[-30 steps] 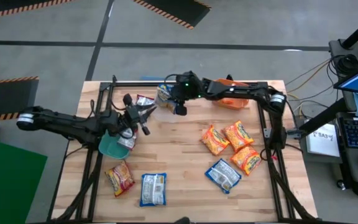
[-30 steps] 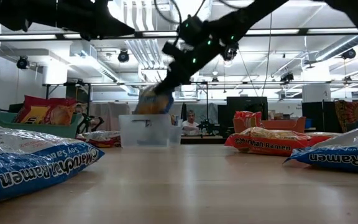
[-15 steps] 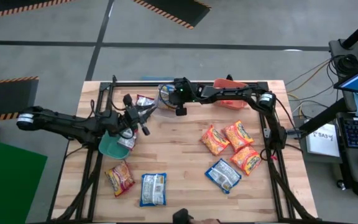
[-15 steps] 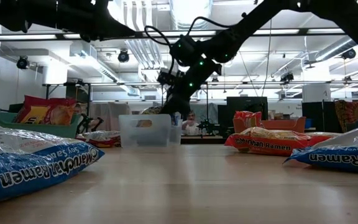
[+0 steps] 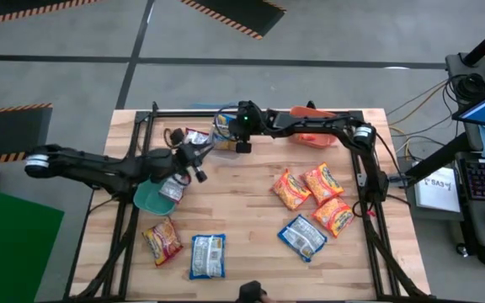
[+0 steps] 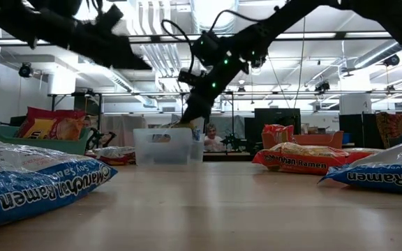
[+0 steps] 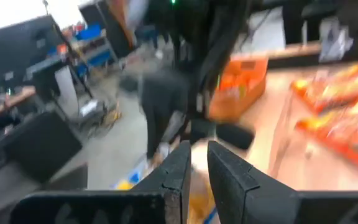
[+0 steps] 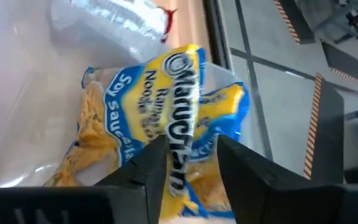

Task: Sort Maruchan noodles
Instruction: Put the blue noodle pack into the transparent bin, then put the orange noodle pack into the orange bin

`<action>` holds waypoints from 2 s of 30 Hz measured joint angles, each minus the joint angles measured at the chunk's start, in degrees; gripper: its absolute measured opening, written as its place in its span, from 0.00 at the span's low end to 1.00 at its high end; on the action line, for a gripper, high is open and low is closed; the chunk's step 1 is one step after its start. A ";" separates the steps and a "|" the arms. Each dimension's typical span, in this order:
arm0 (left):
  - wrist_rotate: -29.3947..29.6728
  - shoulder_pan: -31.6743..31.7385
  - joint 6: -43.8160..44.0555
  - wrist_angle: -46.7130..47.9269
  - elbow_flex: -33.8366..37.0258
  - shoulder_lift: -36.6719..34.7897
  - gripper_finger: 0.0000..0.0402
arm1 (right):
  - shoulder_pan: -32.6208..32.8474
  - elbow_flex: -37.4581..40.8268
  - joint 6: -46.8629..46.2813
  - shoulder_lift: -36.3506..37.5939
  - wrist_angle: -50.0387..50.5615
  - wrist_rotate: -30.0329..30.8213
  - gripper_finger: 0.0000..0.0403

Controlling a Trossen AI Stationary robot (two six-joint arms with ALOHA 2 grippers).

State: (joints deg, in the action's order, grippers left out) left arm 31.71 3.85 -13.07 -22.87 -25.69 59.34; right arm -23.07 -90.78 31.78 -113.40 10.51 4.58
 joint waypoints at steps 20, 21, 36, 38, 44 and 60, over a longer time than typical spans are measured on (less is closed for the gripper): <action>-12.82 7.33 3.76 11.48 -7.50 10.05 0.09 | 1.15 4.05 -21.64 4.18 7.28 -12.09 0.09; -12.82 7.13 3.75 12.45 -7.69 9.91 0.09 | 1.64 4.27 -21.94 4.97 8.42 -12.09 0.07; -12.84 6.28 4.99 13.95 -10.06 9.94 0.09 | 17.24 32.62 -35.25 29.38 -3.86 -11.96 0.02; -12.84 6.28 5.49 13.81 -10.35 9.94 0.09 | 19.46 38.24 -37.49 31.75 -10.94 -10.10 0.02; -12.84 6.25 5.69 13.54 -11.04 9.94 0.09 | 23.44 50.05 -44.12 33.68 -25.83 1.30 0.02; -12.84 6.25 5.04 13.91 -11.08 9.94 0.09 | 22.93 47.20 -48.55 33.84 -17.14 1.42 0.02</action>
State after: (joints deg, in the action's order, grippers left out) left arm 18.87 10.11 -8.03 -8.96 -36.77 69.28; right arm -0.14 -43.58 -16.77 -79.57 -6.63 6.00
